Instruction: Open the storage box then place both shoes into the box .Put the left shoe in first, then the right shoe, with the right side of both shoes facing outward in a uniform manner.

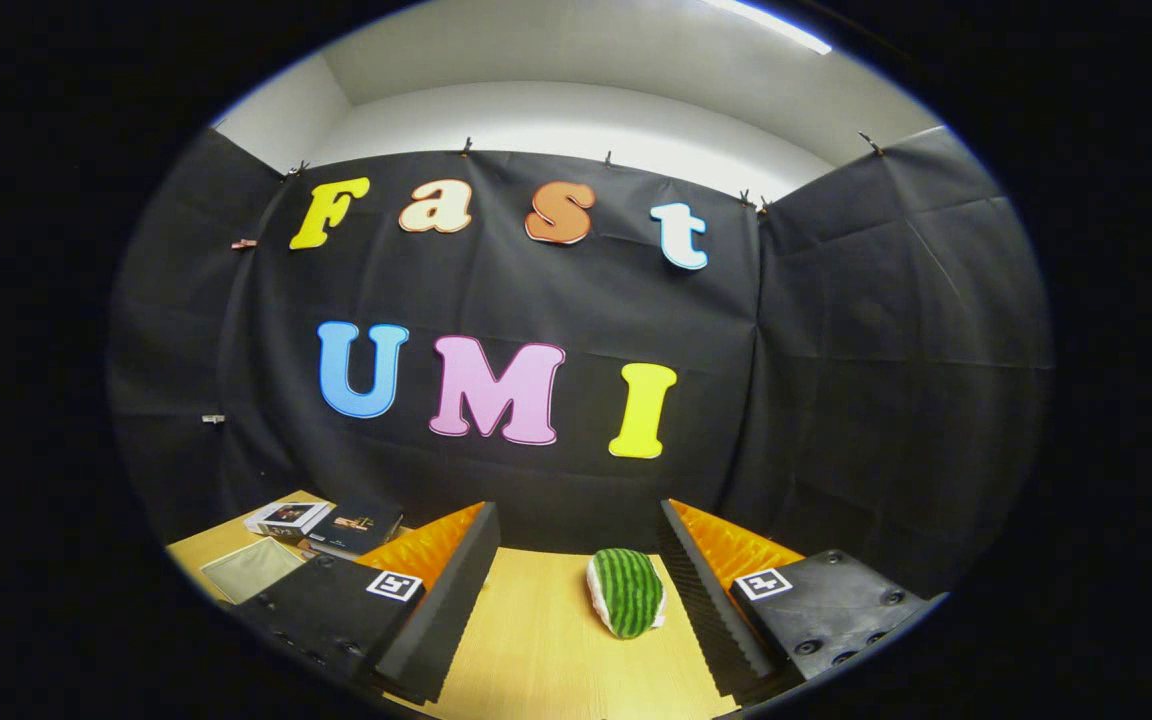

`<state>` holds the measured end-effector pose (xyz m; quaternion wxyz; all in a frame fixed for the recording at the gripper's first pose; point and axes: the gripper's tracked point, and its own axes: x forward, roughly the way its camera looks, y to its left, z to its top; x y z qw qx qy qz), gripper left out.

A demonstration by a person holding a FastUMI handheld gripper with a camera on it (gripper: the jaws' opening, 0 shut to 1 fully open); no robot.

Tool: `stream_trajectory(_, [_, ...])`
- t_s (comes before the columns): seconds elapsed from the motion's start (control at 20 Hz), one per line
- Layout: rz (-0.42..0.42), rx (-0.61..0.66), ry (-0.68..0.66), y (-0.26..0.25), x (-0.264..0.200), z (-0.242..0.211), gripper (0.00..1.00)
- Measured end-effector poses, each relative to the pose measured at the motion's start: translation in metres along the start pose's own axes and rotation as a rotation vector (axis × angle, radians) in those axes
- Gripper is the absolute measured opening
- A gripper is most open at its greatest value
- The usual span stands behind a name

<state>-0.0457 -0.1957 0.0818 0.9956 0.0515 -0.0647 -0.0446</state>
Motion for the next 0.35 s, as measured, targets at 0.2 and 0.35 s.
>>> stream_trajectory(0.2, [-0.028, 0.027, 0.005, -0.013, 0.009, -0.006, 0.97])
stream_trajectory(0.35, [-0.026, 0.03, 0.025, -0.013, 0.013, -0.013, 0.97])
